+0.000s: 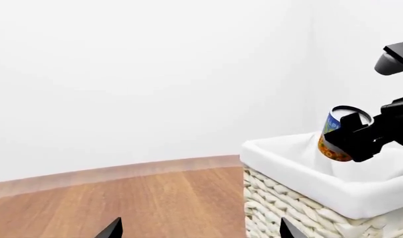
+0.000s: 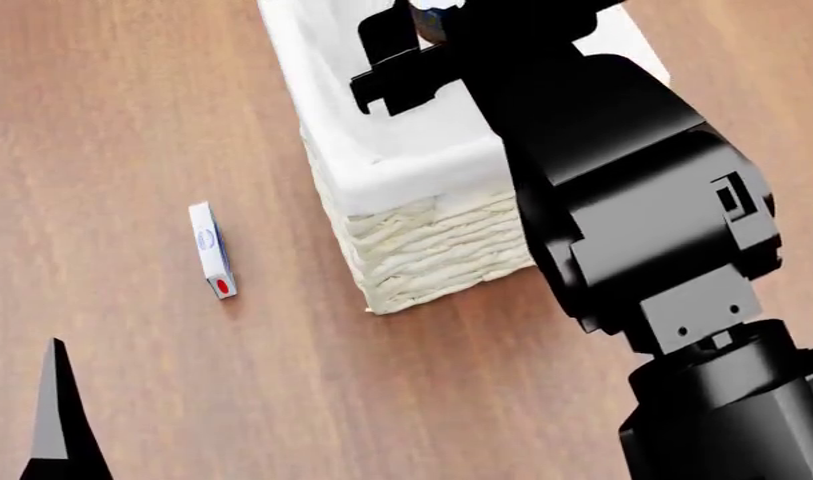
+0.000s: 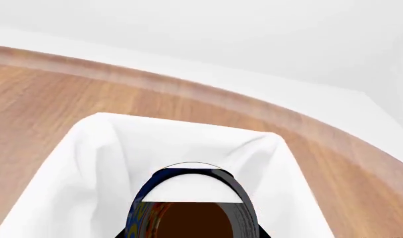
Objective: Pick up the alphabet soup and the cream cheese box, and put them in the basket.
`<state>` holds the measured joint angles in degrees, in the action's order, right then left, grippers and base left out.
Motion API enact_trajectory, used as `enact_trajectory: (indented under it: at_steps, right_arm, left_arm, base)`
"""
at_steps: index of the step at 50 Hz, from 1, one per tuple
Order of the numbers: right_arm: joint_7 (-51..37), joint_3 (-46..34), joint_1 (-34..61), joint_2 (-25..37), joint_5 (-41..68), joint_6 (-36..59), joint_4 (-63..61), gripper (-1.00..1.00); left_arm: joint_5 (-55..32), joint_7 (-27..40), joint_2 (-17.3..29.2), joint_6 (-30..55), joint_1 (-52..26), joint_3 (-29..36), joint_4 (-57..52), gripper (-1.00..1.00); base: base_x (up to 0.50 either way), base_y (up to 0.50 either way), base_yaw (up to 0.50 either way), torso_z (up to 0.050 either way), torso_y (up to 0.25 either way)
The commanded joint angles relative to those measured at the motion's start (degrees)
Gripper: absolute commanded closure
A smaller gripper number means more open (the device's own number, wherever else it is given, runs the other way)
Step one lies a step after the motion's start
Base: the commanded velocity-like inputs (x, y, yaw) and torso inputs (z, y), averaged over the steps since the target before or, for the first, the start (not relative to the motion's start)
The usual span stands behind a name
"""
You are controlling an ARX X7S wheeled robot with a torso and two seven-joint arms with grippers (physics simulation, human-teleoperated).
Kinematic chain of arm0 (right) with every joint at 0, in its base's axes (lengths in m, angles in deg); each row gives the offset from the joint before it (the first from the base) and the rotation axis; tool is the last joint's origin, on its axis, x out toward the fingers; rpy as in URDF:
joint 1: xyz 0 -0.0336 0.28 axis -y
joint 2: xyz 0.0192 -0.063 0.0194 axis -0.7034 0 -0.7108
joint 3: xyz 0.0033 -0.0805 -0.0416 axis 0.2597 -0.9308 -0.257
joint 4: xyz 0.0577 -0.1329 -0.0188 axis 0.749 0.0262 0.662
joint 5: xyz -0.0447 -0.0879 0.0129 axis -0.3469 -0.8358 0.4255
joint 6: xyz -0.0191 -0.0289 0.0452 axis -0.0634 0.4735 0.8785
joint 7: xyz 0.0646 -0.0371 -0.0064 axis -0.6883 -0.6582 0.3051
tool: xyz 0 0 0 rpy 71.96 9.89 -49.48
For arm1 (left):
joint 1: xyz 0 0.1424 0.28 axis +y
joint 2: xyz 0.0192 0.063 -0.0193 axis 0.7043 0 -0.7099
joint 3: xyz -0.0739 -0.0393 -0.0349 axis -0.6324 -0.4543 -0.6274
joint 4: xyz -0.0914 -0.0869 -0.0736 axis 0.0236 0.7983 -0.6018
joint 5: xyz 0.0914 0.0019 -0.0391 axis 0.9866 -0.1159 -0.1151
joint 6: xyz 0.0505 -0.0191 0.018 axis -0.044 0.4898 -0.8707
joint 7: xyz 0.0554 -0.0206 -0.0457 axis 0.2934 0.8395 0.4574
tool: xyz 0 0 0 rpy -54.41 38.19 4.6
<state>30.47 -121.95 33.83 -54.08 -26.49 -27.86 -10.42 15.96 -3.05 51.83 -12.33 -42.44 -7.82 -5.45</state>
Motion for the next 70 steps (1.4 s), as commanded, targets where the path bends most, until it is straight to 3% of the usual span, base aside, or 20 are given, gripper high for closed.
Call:
enact_trajectory:
  at_steps: [1, 22, 23, 48, 63, 70]
  right_arm:
    - [0.87, -1.05, -0.06, -0.01, -2.8, -0.69, -0.31, 1.0]
    - [0.91, -2.52, -0.11, -0.77, -4.16, -2.26, 2.64, 1.0]
    - [0.82, -2.77, -0.27, -0.75, -4.21, -1.88, 2.33, -1.0]
    - [-1.61, -2.65, -1.1, 0.92, -4.89, -2.73, -2.61, -1.0]
    - [-13.99, 7.08, -11.1, 12.99, 4.26, 6.3, -46.57, -1.0]
    - [-22.6, 7.59, -25.78, 19.5, -4.35, -3.51, -61.08, -1.0]
  left_arm:
    - [-0.06, 0.23, 0.23, -0.05, 0.23, -0.03, -0.27, -1.0]
    - [-0.46, 0.46, 0.63, -0.63, 0.23, -0.31, -0.09, -1.0]
    - [-0.32, 0.5, 0.6, -0.62, 0.24, -0.24, -0.01, -1.0]
    - [-0.23, 1.02, 0.91, -0.66, 0.5, -0.18, -0.53, -1.0]
    - [-0.14, 0.67, 0.57, 0.4, -1.01, 0.79, 0.49, -1.0]
    - [0.23, 0.72, 0.56, 0.93, -1.33, 1.13, 0.36, -1.0]
  base:
    - [0.0, 0.0, 0.0, 0.0, 0.0]
    - [0.0, 0.0, 0.0, 0.0, 0.001]
    - [0.0, 0.0, 0.0, 0.0, 0.0]
    - [0.0, 0.0, 0.0, 0.0, 0.0]
    - [0.0, 0.0, 0.0, 0.0, 0.0]
    - [0.0, 0.0, 0.0, 0.0, 0.0]
